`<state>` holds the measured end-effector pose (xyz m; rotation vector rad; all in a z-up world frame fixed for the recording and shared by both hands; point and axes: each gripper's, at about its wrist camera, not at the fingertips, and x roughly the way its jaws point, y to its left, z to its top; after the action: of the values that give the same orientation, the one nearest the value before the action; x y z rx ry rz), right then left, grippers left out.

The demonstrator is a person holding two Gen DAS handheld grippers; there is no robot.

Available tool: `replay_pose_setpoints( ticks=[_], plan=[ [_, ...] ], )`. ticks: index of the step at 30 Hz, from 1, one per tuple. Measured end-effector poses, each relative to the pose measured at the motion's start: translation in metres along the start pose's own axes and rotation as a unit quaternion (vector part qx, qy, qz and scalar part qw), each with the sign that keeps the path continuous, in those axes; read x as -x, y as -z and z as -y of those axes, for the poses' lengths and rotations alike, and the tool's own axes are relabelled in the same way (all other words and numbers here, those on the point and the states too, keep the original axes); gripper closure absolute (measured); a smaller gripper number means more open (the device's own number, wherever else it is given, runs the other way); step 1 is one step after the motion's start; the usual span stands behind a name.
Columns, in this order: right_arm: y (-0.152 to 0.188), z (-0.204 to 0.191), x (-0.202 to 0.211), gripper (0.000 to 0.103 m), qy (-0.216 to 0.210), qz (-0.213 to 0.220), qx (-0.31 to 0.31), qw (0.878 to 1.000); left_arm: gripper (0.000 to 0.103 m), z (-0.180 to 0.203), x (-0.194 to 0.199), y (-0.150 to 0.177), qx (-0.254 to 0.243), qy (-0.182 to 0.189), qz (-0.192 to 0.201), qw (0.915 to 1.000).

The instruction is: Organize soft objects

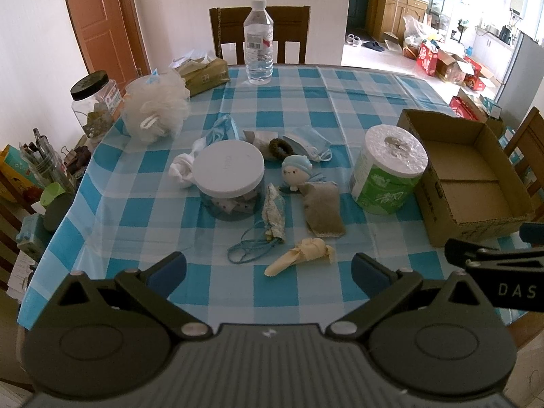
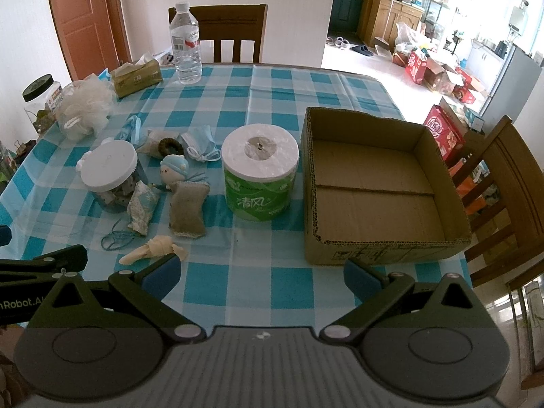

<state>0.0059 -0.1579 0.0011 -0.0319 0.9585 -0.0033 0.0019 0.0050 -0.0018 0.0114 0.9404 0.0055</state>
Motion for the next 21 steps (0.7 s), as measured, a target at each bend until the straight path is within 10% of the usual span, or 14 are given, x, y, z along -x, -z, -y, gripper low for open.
replay_pose_setpoints(
  ticks=[21],
  plan=[
    [0.0017,-0.0007,-0.0035,0.000,0.000,0.000,0.001,1.000,0.001,0.0004,0.0001,-0.0001,-0.001,-0.001,0.000,1.0000]
  ],
)
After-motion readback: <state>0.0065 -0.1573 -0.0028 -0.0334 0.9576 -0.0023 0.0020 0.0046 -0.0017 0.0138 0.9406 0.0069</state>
